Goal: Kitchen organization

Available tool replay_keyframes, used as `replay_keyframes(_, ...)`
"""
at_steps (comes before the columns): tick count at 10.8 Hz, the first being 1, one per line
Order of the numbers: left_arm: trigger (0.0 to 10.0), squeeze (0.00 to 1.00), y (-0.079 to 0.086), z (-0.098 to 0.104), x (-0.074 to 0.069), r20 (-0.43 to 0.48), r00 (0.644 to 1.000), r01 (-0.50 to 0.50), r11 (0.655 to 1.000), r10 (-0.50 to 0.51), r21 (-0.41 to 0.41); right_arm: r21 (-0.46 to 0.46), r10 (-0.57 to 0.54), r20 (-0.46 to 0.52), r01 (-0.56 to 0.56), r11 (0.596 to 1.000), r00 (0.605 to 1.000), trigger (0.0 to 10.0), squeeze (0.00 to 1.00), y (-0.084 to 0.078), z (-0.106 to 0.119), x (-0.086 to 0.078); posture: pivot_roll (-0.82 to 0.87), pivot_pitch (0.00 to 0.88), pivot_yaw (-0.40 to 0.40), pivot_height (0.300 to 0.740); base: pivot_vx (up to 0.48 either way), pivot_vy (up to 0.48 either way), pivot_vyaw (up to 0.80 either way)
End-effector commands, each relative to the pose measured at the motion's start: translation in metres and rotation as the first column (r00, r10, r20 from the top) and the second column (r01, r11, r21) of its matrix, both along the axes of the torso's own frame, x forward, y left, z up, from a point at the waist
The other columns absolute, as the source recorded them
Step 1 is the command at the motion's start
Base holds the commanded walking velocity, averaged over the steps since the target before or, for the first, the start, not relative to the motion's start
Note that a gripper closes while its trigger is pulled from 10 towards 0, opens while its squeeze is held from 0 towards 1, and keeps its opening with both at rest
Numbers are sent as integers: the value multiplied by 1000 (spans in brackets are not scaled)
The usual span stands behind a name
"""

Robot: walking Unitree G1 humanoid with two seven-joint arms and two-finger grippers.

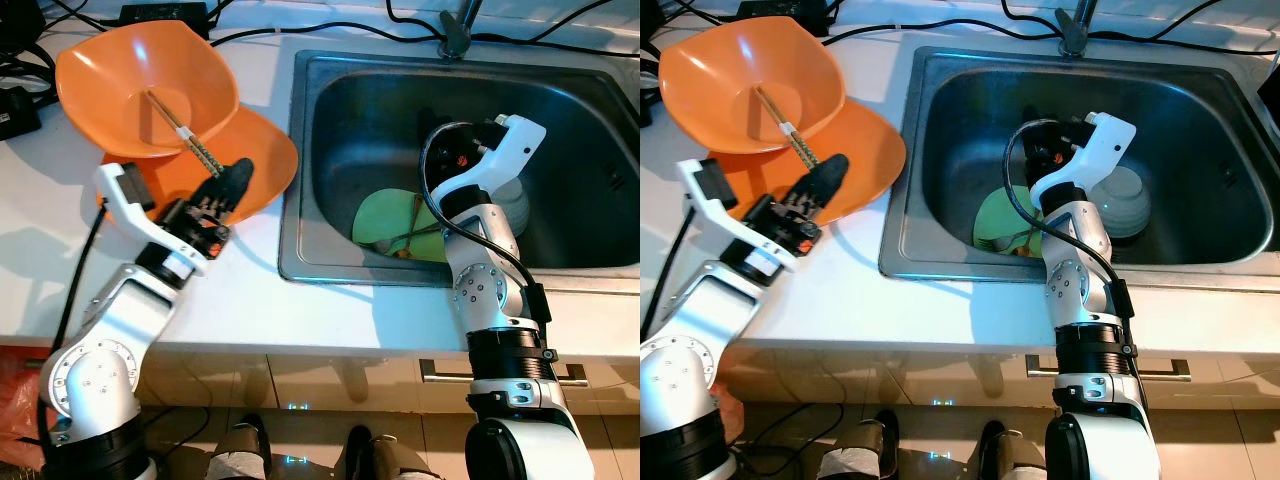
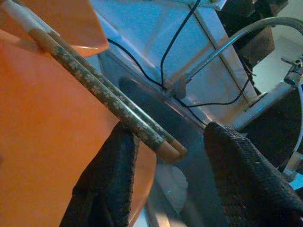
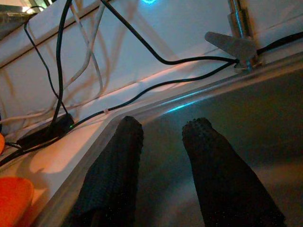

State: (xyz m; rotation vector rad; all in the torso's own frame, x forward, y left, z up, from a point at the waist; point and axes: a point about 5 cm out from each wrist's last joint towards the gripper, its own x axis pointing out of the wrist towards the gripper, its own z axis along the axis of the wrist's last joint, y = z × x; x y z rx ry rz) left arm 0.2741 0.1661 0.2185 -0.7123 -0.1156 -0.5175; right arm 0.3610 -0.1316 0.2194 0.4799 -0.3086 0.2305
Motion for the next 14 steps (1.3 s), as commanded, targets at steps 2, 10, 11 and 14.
replay_keyframes(2,10000,0,2,-4,1,-30,999,-26,999,25,-43,-6,-18,-10,18,1000,1000,10000,0,-4,-3,-3,179,224,-35,740,0,0,0)
replay_keyframes(10,5882,0,9,-8,4,-68,991,-119,989,113,-92,-10,-10,-13,9,1000,1000,10000,0,-3,-3,-2,180,221,-42,740,0,0,0)
replay_keyframes(11,0,0,7,-9,4,-68,992,-114,989,108,-91,-10,-12,-13,12,1000,1000,10000,0,-3,-3,-2,181,221,-40,740,0,0,0)
replay_keyframes(14,0,0,6,-8,4,-65,993,-107,990,101,-90,-8,-12,-14,12,1000,1000,10000,0,-3,-3,-1,179,214,-38,740,0,0,0)
